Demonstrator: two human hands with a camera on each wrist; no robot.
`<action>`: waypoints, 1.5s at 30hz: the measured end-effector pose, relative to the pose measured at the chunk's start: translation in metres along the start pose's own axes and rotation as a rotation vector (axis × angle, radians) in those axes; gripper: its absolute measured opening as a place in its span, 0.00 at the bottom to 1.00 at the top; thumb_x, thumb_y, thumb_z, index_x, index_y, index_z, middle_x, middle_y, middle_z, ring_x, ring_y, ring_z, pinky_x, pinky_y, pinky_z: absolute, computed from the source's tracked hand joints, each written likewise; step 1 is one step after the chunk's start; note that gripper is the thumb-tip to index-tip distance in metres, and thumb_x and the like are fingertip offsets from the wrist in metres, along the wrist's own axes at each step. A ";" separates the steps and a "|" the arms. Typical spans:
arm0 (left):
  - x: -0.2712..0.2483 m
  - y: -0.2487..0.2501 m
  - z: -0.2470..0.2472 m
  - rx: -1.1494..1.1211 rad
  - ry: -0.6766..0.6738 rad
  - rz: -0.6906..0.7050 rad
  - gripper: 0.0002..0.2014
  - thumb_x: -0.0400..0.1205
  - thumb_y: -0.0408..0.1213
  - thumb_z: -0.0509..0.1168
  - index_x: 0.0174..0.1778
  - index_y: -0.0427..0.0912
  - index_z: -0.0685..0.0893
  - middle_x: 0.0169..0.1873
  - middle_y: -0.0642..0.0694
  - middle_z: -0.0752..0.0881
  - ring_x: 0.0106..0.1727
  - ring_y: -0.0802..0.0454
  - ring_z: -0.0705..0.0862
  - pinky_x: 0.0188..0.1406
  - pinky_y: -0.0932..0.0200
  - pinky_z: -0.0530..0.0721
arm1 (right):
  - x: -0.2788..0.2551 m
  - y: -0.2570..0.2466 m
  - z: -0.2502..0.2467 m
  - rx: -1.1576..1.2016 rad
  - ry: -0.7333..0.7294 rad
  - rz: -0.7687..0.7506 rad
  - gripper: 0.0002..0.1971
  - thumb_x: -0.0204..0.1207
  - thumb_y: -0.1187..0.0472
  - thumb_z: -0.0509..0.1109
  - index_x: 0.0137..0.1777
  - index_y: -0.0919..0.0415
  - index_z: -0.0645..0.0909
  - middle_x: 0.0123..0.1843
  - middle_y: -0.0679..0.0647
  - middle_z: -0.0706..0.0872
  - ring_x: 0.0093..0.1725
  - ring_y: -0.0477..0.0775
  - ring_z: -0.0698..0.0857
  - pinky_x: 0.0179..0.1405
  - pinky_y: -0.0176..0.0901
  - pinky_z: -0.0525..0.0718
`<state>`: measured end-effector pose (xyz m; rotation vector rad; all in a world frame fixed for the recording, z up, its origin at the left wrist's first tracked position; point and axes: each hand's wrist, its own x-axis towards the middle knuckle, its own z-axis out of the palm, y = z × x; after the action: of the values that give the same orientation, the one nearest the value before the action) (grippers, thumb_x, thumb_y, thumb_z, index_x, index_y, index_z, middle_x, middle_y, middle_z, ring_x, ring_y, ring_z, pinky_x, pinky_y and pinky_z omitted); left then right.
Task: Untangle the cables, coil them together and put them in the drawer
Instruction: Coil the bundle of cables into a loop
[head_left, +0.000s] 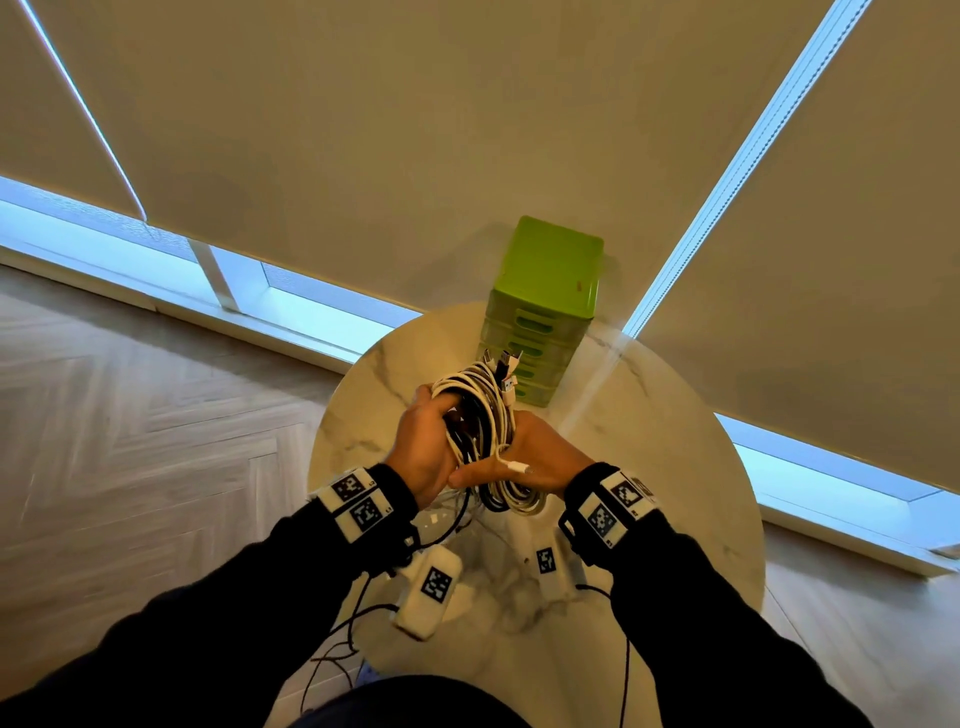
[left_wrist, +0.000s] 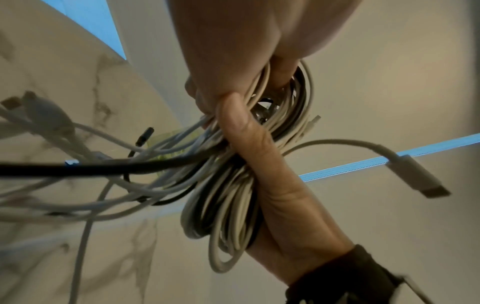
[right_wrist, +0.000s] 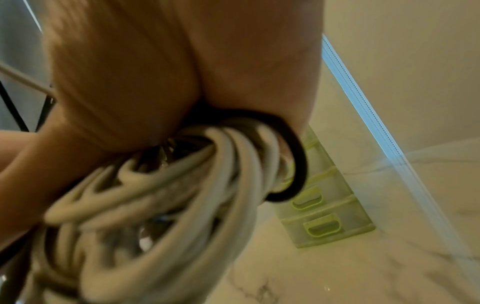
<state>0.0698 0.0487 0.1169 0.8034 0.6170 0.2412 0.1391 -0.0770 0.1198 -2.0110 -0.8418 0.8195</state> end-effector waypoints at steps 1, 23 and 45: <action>0.000 -0.001 0.000 -0.037 -0.006 -0.019 0.17 0.87 0.30 0.59 0.72 0.30 0.75 0.64 0.27 0.85 0.64 0.35 0.87 0.61 0.43 0.87 | 0.001 -0.001 -0.002 -0.023 -0.010 0.036 0.30 0.54 0.35 0.87 0.56 0.45 0.88 0.52 0.46 0.92 0.55 0.48 0.90 0.60 0.61 0.87; -0.007 0.007 0.029 0.318 -0.239 0.032 0.36 0.77 0.20 0.68 0.80 0.43 0.67 0.64 0.41 0.82 0.65 0.48 0.81 0.67 0.50 0.81 | -0.007 0.011 -0.005 0.345 0.301 0.147 0.20 0.68 0.64 0.79 0.61 0.51 0.87 0.57 0.51 0.92 0.58 0.51 0.89 0.68 0.63 0.83; 0.010 0.016 0.008 0.678 -0.532 0.171 0.58 0.60 0.50 0.86 0.85 0.59 0.61 0.74 0.53 0.78 0.74 0.55 0.80 0.72 0.51 0.81 | -0.020 -0.013 -0.019 0.188 0.156 0.116 0.07 0.79 0.65 0.73 0.40 0.58 0.88 0.31 0.50 0.89 0.35 0.50 0.88 0.41 0.46 0.88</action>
<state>0.0825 0.0593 0.1290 1.5137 0.1087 -0.0433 0.1386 -0.0945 0.1450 -1.9409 -0.5441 0.7652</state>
